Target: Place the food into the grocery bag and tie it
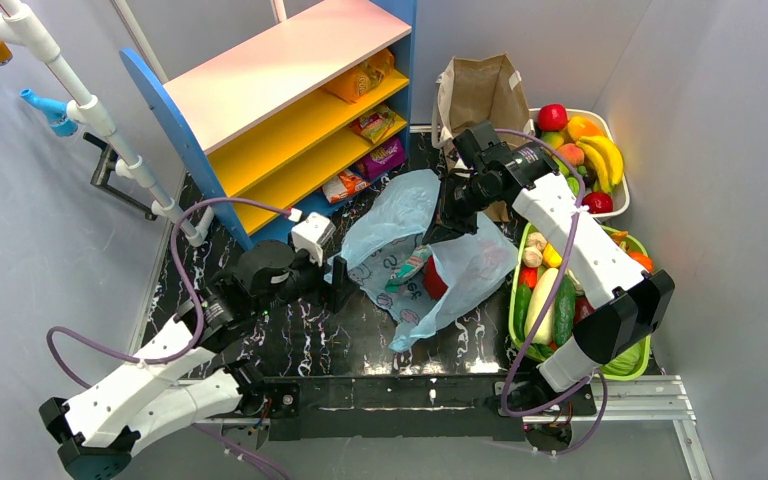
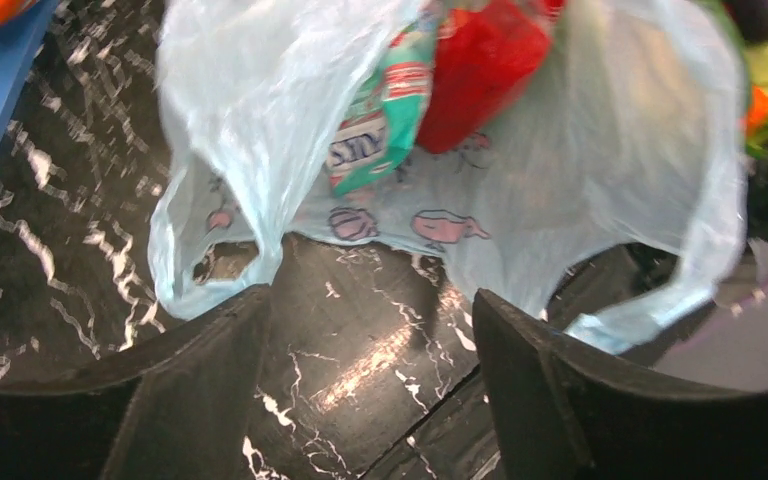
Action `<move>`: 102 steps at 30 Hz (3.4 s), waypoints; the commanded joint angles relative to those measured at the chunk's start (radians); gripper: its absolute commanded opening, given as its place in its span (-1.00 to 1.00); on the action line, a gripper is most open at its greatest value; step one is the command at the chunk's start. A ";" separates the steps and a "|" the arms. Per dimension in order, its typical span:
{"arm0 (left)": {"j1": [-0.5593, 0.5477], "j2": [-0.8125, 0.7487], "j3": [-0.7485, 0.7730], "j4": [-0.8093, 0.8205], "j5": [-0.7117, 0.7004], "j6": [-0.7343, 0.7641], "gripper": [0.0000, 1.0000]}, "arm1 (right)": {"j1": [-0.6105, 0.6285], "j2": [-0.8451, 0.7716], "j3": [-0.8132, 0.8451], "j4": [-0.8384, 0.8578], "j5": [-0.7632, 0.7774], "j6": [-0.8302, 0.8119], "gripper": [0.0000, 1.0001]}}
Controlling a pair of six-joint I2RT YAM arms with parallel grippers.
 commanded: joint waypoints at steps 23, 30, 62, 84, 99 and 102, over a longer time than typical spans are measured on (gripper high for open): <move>-0.022 0.567 -0.118 0.658 0.225 0.454 0.67 | 0.001 0.036 0.054 0.022 0.079 -0.004 -0.97; -0.022 0.713 -0.088 0.752 0.171 0.412 -0.25 | -0.003 0.065 0.086 -0.002 0.078 -0.029 -0.97; -0.017 0.339 0.711 -0.282 0.091 0.359 -1.00 | -0.075 0.036 -0.045 -0.010 0.096 -0.156 -0.97; 0.077 1.319 1.589 0.156 0.069 0.227 -1.00 | -0.075 -0.106 -0.203 0.007 0.122 -0.131 -0.97; 0.125 1.476 1.682 0.582 0.103 0.115 -1.00 | -0.075 -0.136 -0.228 -0.017 0.146 -0.185 -0.97; 0.125 1.434 1.625 0.656 0.127 0.103 -1.00 | -0.075 -0.128 -0.226 -0.017 0.146 -0.196 -0.97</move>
